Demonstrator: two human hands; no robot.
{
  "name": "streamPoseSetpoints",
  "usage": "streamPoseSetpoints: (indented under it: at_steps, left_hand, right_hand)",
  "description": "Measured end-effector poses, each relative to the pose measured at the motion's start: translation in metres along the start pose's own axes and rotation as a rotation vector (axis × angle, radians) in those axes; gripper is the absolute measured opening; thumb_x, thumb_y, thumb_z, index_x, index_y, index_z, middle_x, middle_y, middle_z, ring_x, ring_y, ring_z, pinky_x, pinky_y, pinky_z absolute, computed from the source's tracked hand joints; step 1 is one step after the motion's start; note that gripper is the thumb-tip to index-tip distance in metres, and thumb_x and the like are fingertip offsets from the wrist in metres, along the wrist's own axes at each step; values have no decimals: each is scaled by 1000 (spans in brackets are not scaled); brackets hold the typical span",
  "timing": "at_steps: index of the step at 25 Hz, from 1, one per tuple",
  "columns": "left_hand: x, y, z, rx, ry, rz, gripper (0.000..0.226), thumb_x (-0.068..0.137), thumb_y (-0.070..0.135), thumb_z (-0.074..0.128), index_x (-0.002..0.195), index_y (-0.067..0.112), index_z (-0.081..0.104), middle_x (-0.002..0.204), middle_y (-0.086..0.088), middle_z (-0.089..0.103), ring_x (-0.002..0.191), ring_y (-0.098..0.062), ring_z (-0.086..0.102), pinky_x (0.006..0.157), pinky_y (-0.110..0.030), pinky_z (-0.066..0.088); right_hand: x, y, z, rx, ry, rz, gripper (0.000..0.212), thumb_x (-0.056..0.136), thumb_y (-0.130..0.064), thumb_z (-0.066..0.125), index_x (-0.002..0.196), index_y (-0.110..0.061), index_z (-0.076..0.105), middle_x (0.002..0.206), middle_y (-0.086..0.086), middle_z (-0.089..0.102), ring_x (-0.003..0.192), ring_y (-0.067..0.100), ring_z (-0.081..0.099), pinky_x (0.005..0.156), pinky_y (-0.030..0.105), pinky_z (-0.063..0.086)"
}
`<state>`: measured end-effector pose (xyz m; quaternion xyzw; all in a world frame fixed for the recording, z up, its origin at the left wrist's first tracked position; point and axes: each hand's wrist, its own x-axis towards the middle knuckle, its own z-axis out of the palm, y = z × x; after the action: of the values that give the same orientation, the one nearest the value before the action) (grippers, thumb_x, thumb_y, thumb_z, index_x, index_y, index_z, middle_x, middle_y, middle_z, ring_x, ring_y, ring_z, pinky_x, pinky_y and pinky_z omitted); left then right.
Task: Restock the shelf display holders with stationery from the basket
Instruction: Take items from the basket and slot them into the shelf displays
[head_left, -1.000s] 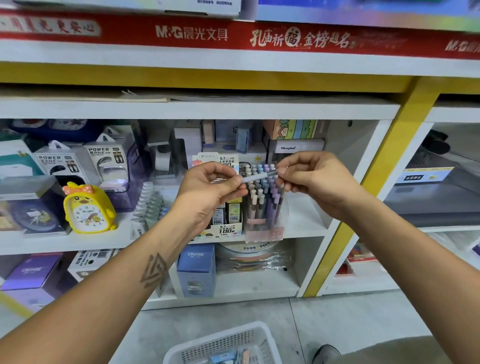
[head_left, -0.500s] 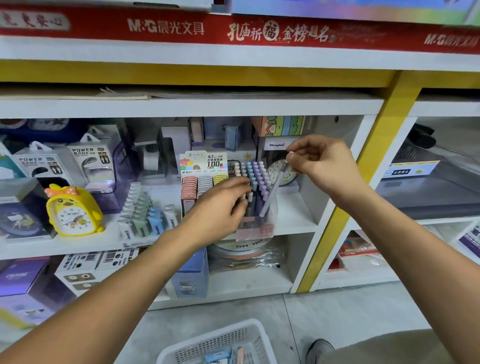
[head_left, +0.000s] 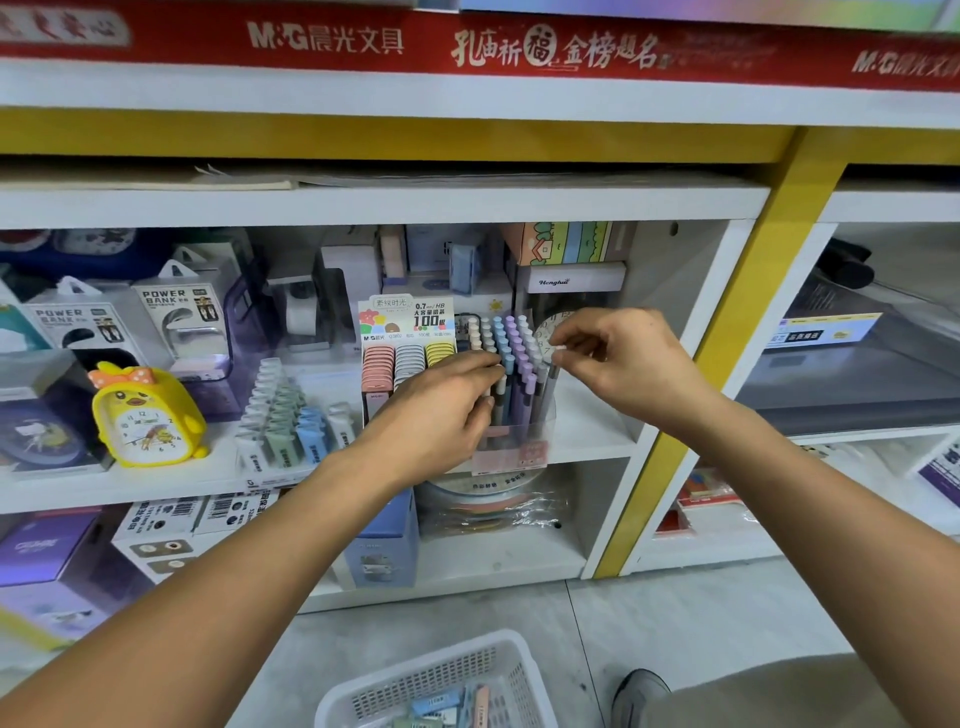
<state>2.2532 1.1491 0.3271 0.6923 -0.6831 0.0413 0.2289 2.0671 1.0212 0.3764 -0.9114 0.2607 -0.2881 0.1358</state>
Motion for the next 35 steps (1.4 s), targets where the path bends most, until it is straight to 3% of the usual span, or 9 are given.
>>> streamPoseSetpoints:
  at_steps: [6,10,15,18,20,23,27,32,35]
  left_hand:
    - [0,-2,2,10,-2,6,44,96,22,50,140,16,54,152,3,46,138,-14,40,111,-18,22]
    - [0,-3,2,4,-1,19,45,96,21,50,141,16,54,152,3,45,139,-14,39,111,-17,20]
    - [-2,-1,-2,-45,-11,4,47,95,17,49,143,17,52,154,4,41,142,-13,35,113,-17,19]
    - [-13,1,-17,-22,152,69,38,86,8,51,122,12,64,129,-2,58,121,-19,51,104,-26,39]
    - [-32,0,-19,-7,215,78,22,80,11,46,96,15,62,99,0,60,95,-21,57,79,-34,48]
    - [-72,-5,11,22,-135,-10,12,78,16,42,81,22,52,85,5,57,82,-24,58,66,-37,51]
    - [-135,-31,84,91,-917,-136,26,84,10,55,106,9,68,107,-9,70,98,-29,64,84,-43,55]
    - [-216,-50,178,69,-1103,-330,22,86,20,68,102,7,62,94,-8,62,84,-26,60,71,-33,51]
    - [-256,-50,223,56,-1123,-342,20,88,15,64,106,7,62,107,-12,65,88,-24,60,73,-33,51]
  right_hand:
    - [-1,2,9,-53,-153,-32,14,90,-18,73,103,-19,74,92,-7,74,82,3,67,71,3,44]
    - [-1,4,13,-130,-204,-37,13,90,-19,73,104,-19,75,95,-4,75,87,12,68,77,21,52]
    - [0,-1,12,-185,-110,-39,26,95,-14,60,116,-16,74,114,-2,74,97,14,64,80,19,42]
    - [-3,-21,10,19,-42,0,25,88,-8,58,100,-18,78,93,-7,75,79,2,64,74,20,51]
    - [-15,-40,26,152,-260,9,24,81,-3,59,86,-18,76,73,-10,73,64,-1,66,66,21,55]
    - [-52,-56,86,19,-853,26,23,84,-4,56,92,-17,73,71,-3,74,60,7,71,61,28,59]
    - [-120,-45,181,-230,-1319,65,27,89,-14,59,114,-17,69,82,1,75,74,15,71,73,29,59]
    - [-203,-11,278,-230,-1211,251,26,93,-10,59,118,-3,65,112,12,68,100,27,66,84,35,56]
    - [-250,12,308,-259,-1201,350,17,92,-7,55,107,-1,58,106,14,57,102,30,61,79,31,48]
